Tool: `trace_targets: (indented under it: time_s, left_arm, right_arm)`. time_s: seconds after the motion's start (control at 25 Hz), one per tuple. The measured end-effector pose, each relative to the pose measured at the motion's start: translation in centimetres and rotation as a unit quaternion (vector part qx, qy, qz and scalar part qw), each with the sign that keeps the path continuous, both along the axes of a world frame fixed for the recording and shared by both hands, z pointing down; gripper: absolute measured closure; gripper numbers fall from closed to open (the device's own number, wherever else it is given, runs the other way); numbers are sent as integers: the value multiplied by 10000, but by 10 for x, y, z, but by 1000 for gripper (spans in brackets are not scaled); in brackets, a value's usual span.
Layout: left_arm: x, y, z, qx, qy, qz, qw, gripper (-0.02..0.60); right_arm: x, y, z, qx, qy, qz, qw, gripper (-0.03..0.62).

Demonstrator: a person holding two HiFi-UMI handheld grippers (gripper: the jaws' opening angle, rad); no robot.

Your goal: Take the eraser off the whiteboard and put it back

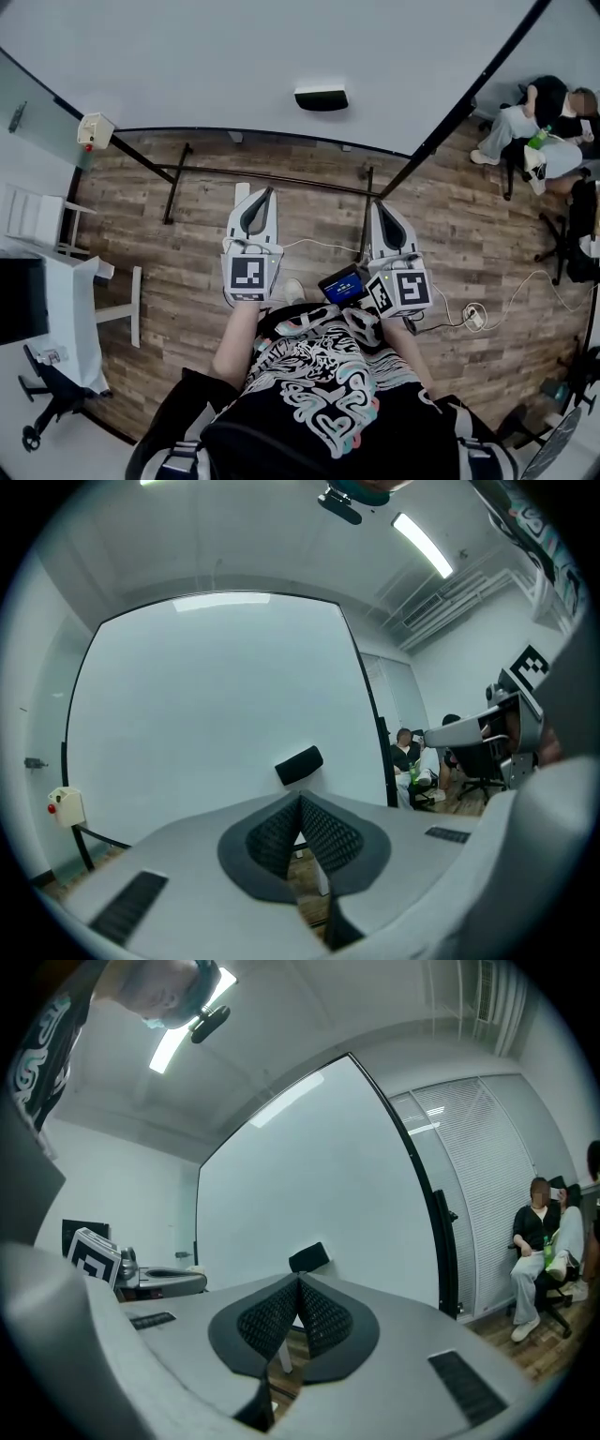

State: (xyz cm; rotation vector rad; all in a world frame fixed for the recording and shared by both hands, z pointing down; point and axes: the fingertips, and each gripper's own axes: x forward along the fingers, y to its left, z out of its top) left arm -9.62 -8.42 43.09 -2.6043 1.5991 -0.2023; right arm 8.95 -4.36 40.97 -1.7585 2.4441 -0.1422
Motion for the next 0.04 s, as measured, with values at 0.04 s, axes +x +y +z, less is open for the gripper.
trace_targets:
  time_s: [0.04]
  left_arm:
    - [-2,-3,0,11,-37,-20,10000,568]
  right_arm:
    - [-1,-3,0,16,-12,-1,10000,571]
